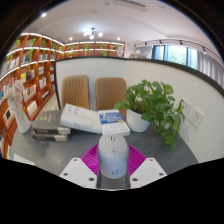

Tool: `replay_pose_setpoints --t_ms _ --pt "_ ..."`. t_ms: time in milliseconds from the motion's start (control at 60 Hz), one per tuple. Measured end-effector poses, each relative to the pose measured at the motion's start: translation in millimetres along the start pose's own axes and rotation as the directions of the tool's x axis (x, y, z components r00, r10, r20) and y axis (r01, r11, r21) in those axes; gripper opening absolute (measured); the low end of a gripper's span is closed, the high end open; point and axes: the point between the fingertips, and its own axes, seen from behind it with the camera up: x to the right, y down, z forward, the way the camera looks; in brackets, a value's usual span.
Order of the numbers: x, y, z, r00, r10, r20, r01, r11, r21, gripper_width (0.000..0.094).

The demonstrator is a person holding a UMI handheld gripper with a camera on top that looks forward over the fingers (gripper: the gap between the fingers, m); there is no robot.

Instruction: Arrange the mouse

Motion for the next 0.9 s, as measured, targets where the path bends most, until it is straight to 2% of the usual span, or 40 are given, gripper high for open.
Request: replay_pose_setpoints --t_ms 117,167,317,433,567,683,850,900 --pt "-83.7 -72.9 -65.3 0.999 0.028 0.025 -0.031 0.991 0.129 0.0328" --pt "-127.8 -92.9 -89.8 0.998 0.043 0.056 -0.052 0.986 0.157 0.0326" --pt "-261.1 -98.3 -129.7 0.988 0.030 0.152 -0.058 0.982 0.181 0.0325" --pt "-356.8 -38.8 -126.0 0.973 0.007 0.230 -0.027 0.996 0.083 0.0326" --pt "-419.8 60.9 -105.4 0.968 -0.054 0.244 0.070 0.996 -0.056 0.0325" --pt "-441.2 139.8 -84.8 0.964 -0.080 0.254 0.125 0.978 -0.169 0.0327" --pt "-458.1 200.7 -80.9 0.961 -0.103 0.256 0.165 0.958 -0.235 0.0336" --pt "-457.8 199.8 -79.2 0.963 -0.110 0.248 0.163 0.965 -0.204 0.0372"
